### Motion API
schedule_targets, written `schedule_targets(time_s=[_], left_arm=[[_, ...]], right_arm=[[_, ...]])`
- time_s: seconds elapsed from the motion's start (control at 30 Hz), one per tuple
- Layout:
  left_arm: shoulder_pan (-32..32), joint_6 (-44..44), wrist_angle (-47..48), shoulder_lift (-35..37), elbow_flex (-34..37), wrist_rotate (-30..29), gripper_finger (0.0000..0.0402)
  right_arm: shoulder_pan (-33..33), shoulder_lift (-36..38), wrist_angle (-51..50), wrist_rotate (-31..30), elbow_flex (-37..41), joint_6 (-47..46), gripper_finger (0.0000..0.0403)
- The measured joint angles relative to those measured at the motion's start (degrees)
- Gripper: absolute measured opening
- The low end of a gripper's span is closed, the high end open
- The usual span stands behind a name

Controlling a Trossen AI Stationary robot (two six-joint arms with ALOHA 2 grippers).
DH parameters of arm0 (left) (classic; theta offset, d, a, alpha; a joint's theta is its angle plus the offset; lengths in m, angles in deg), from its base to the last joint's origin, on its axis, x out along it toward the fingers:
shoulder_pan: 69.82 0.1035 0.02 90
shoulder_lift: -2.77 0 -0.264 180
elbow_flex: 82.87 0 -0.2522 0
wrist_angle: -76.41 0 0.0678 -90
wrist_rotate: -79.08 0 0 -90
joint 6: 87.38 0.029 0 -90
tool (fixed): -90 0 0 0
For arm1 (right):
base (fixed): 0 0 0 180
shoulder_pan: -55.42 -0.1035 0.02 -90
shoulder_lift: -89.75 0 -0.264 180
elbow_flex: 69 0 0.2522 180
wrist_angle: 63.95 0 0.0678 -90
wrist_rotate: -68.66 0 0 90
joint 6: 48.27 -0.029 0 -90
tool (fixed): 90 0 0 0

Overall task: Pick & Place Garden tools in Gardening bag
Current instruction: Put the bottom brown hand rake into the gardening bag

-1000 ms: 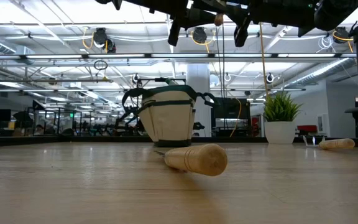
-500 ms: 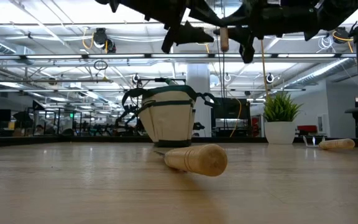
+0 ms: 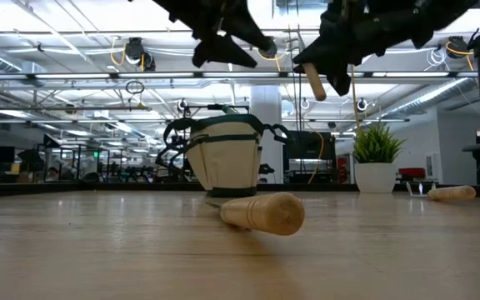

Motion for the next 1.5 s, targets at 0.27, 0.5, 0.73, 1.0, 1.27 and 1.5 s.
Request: schedule_targets(time_s=[0.27,0.5,0.73,1.0,1.27,1.5], left_arm=[[0.2,0.0,-0.8,4.5,-0.1,-0.9,0.023],[0.0,0.0,-3.5,6.7,0.0,-2.5,0.023],[-0.3,-0.1,-3.8,7.9,0.1,-2.5,0.023],[-1.6,-2.2,-3.3,8.9,0.1,-2.0,0.023],[-1.8,-6.5,-4.0,9.1,0.0,-2.0,0.023],[-0.3,-13.6,-4.1,9.2,0.0,-1.1,0.023]], right_arm=[[-0.9,0.0,-20.0,-3.1,-11.2,12.4,0.0058],[-4.6,-1.4,-25.5,-9.9,-16.9,21.6,0.0058],[-9.3,-3.6,-25.8,-18.4,-18.6,31.5,0.0058],[-14.1,-3.5,-25.4,-26.8,-18.6,50.4,0.0058],[-17.4,-3.5,-23.2,-31.4,-18.6,67.3,0.0058],[-20.7,-3.6,-21.3,-33.0,-18.6,79.7,0.0058]])
